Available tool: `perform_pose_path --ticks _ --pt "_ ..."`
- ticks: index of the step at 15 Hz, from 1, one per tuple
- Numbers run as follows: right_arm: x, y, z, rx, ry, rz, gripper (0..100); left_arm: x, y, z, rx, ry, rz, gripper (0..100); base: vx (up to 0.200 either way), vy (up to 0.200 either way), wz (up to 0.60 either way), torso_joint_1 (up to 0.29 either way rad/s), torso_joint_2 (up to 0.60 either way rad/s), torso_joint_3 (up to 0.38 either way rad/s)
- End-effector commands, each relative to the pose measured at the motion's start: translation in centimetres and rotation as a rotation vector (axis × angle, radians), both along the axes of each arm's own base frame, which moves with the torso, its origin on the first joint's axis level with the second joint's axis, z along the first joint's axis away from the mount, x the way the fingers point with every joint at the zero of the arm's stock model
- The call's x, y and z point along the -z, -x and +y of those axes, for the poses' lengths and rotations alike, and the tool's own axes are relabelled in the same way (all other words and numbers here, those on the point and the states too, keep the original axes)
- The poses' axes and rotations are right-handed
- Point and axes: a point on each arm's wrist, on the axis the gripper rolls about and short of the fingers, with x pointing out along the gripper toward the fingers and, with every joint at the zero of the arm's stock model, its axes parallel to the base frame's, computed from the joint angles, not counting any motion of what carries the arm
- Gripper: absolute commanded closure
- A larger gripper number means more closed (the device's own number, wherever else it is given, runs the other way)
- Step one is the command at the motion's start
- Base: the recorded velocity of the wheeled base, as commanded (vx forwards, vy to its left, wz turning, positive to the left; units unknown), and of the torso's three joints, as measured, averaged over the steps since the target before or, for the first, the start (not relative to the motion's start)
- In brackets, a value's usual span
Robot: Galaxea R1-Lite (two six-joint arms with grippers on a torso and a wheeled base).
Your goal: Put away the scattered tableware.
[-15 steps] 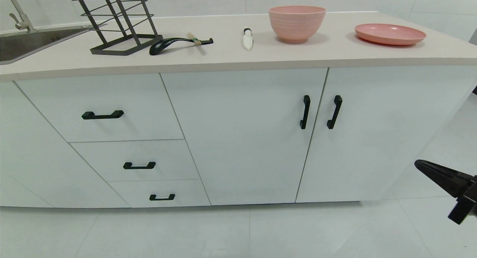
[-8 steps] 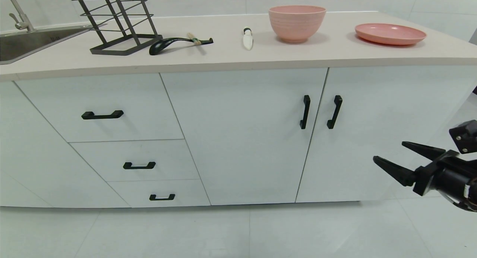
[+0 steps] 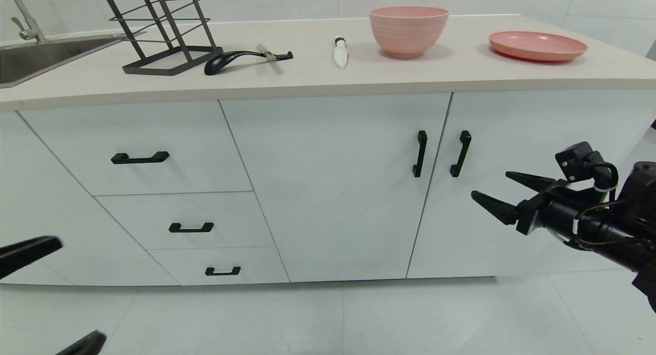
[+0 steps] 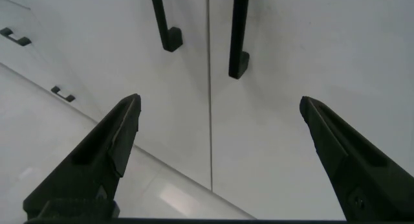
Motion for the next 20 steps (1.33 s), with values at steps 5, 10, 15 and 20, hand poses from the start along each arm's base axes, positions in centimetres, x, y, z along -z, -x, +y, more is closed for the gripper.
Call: perform_pose_path --ticks 5,10,15,20 --pt "-0.5 0.6 0.0 -0.002 -0.004 -0.021 0 1.1 -10.6 -7.2 0.358 -0.033 0.142 0 0.0 0.0 0.0 0.0 0.0 0.0" --pt "-1.6 1.6 -0.1 -0.005 -0.01 -0.065 0 4.0 -17.6 -12.3 0.559 0.02 0.073 0 0.0 0.0 0.0 0.0 0.0 0.0" --pt "-1.1 0.0 0.2 -0.025 -0.009 -0.059 0 4.9 -19.1 -23.1 0.858 0.169 -0.061 0 0.0 0.0 0.0 0.0 0.0 0.0" --pt "-0.2 -2.4 0.8 -0.149 -0.013 -0.127 0 3.2 -23.1 -29.6 0.802 0.246 0.025 0 0.0 0.0 0.0 0.0 0.0 0.0"
